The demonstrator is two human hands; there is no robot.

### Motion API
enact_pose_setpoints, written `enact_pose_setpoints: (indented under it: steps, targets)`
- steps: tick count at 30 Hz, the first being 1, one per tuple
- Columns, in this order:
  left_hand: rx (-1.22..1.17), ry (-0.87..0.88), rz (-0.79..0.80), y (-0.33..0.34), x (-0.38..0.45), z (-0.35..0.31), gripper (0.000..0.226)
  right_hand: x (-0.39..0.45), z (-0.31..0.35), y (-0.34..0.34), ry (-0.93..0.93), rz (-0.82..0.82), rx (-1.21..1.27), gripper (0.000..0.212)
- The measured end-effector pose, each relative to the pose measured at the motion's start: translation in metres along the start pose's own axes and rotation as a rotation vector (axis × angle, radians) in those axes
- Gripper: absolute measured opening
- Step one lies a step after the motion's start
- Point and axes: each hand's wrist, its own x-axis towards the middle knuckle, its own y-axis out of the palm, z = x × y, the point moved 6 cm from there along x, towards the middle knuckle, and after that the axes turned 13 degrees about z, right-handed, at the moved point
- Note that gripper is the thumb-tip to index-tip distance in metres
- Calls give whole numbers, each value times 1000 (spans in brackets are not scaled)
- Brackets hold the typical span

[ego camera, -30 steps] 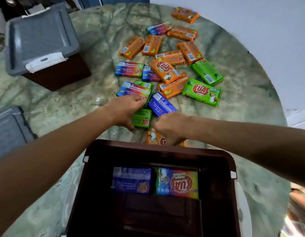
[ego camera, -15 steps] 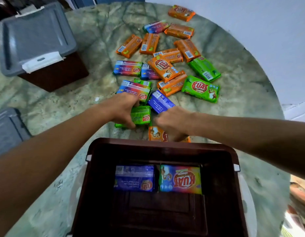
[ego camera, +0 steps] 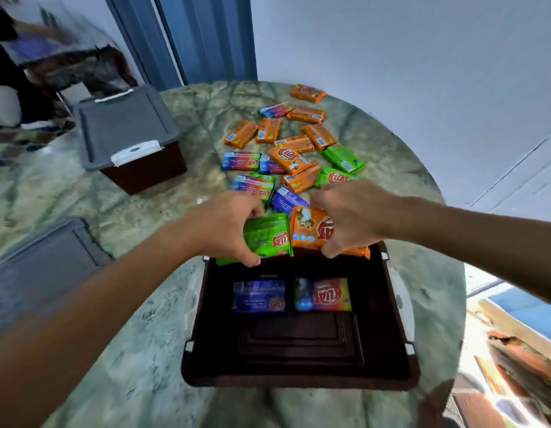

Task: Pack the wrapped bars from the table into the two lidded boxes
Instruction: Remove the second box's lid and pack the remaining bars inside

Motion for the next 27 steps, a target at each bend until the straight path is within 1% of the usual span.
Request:
enact_pose_setpoints:
  steps: [2, 6, 10, 11, 14, 15, 17, 20, 21, 22, 24, 27]
  targets:
    - [42, 14, 93, 24, -16, -17, 60, -19, 19, 16, -16, 55, -6, 65]
    - [100, 19, 247, 84, -24, -29, 64, -31, 53, 69, -41, 175, -40, 71]
    - [154, 29, 315, 132, -23, -30, 66, -27, 70, 117, -32, 287, 0, 70]
    - [153, 36, 332, 143, -22, -29, 61, -26, 73, 125, -32, 313, 14, 69]
    - [122, 55, 336, 163, -21, -22, 32, -21, 88, 151, -59, 373, 24, 63]
    - [113, 58, 333, 166, -21, -20, 27, -19, 92, 158, -62, 383, 22, 60]
    - [87, 77, 339, 167, -22, -20, 27, -16, 94, 163, -46, 393, 36, 54]
    - [59, 97, 358, 159, -26, -23, 41, -18, 87, 157, -21, 442, 174, 56]
    - [57, 115, 335, 152, -27, -26, 43, -20, 84, 150, -16, 431, 204, 53]
    - [57, 133, 283, 142, -29, -28, 43, -22, 81, 140, -16, 381, 218, 48]
    - [47, 175, 116, 115, -32, -33, 38, -27, 72, 112, -19, 210, 243, 39]
    - [69, 267, -189, 71, -36, -32, 31, -37, 51, 65, -7, -75, 302, 27]
